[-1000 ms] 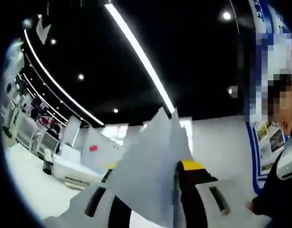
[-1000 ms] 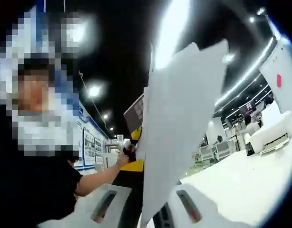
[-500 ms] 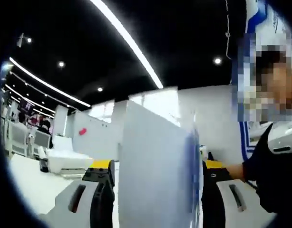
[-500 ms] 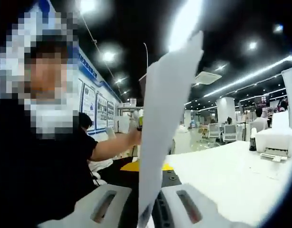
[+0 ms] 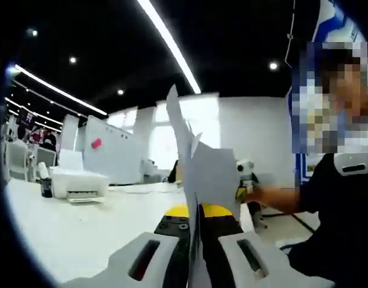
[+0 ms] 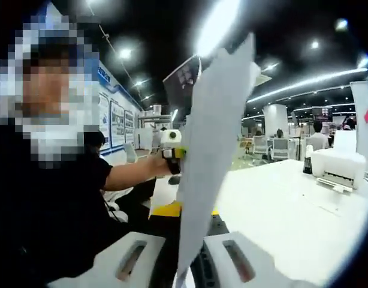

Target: Organize the stack of printing papers by aligning and flattening the scattered papers on the table

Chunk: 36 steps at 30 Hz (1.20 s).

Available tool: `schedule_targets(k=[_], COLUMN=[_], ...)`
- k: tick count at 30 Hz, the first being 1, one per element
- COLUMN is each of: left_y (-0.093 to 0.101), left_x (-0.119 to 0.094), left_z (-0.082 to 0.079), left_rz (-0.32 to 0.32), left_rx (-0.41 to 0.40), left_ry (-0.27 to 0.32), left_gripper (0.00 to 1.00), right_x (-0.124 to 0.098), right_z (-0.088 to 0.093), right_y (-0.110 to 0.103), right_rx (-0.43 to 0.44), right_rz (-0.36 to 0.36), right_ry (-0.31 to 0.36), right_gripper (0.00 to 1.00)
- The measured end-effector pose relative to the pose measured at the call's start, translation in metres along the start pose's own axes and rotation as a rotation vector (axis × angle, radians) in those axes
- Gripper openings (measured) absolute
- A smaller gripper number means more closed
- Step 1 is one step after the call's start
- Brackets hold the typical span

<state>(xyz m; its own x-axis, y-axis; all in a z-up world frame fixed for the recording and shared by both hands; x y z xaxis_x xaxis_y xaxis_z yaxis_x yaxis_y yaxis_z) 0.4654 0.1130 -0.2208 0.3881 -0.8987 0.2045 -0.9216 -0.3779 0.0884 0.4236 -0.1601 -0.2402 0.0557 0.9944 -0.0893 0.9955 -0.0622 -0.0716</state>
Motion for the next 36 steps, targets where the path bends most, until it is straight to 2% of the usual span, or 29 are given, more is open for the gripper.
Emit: schedule_targets(k=[3, 5, 10, 12, 17, 19, 20, 21, 23, 24, 27, 29, 30, 33, 36], left_y=[-0.004, -0.004, 0.001, 0.000, 0.001, 0.001, -0.003, -0.004, -0.012, -0.012, -0.014, -0.012, -0.012, -0.013, -0.014], left_x=[-0.002, -0.003, -0.008, -0.012, -0.015, -0.015, -0.018, -0.018, -0.015, -0.013, -0.009, -0.005, -0.003, 0.003, 0.005], left_z=[0.007, 0.013, 0.033, 0.039, 0.055, 0.056, 0.065, 0.067, 0.075, 0.078, 0.079, 0.077, 0.077, 0.076, 0.077], left_rz=[-0.062, -0.122, -0.162, -0.166, -0.175, -0.178, -0.171, -0.169, -0.177, -0.159, -0.153, -0.129, -0.125, -0.116, -0.111], left_rx=[0.028, 0.110, 0.151, 0.142, 0.140, 0.139, 0.081, 0.066, 0.019, 0.004, 0.019, 0.016, 0.018, 0.003, 0.004], left_ry=[0.026, 0.028, 0.032, 0.043, 0.025, 0.022, 0.007, 0.001, -0.037, -0.060, -0.056, -0.044, -0.039, -0.039, -0.043], left_gripper=[0.05, 0.05, 0.06, 0.06, 0.06, 0.06, 0.07, 0.10, 0.31, 0.36, 0.44, 0.55, 0.57, 0.56, 0.42], right_x=[0.000, 0.002, 0.007, 0.007, 0.009, 0.009, 0.009, 0.009, 0.008, 0.006, 0.001, 0.001, 0.000, -0.004, -0.007], right_z=[0.005, 0.010, 0.022, 0.027, 0.041, 0.042, 0.048, 0.049, 0.047, 0.046, 0.044, 0.043, 0.044, 0.047, 0.049], right_y=[0.012, 0.019, 0.027, 0.031, 0.036, 0.037, 0.040, 0.040, 0.043, 0.043, 0.044, 0.041, 0.039, 0.040, 0.040], right_rx=[-0.032, -0.071, -0.096, -0.101, -0.096, -0.095, -0.095, -0.093, -0.066, -0.063, -0.048, -0.040, -0.036, -0.022, -0.024], right_rz=[0.066, 0.113, 0.151, 0.152, 0.155, 0.155, 0.148, 0.145, 0.148, 0.140, 0.132, 0.104, 0.092, 0.090, 0.097], right_ry=[-0.026, -0.060, -0.085, -0.073, -0.095, -0.096, -0.101, -0.102, -0.062, -0.054, -0.037, -0.016, -0.010, -0.010, -0.013], right_gripper=[0.00, 0.00, 0.00, 0.00, 0.00, 0.00, 0.00, 0.02, 0.20, 0.24, 0.24, 0.29, 0.31, 0.33, 0.30])
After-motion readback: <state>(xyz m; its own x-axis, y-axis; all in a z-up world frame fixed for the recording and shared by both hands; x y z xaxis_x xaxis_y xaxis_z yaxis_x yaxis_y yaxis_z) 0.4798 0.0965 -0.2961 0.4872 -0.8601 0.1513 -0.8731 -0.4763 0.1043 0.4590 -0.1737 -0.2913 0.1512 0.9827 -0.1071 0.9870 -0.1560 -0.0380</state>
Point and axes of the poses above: the point that each gripper's makers call its tool centre point, and the gripper's own axes: x roughly forward along the fingers, y roughly to its right, z roughly out of its underside, the point moved 5 cm from there along -x, roughly backward along the fingers, and after that the axes turned 8 degrees about -z, right-handed, at the moved point
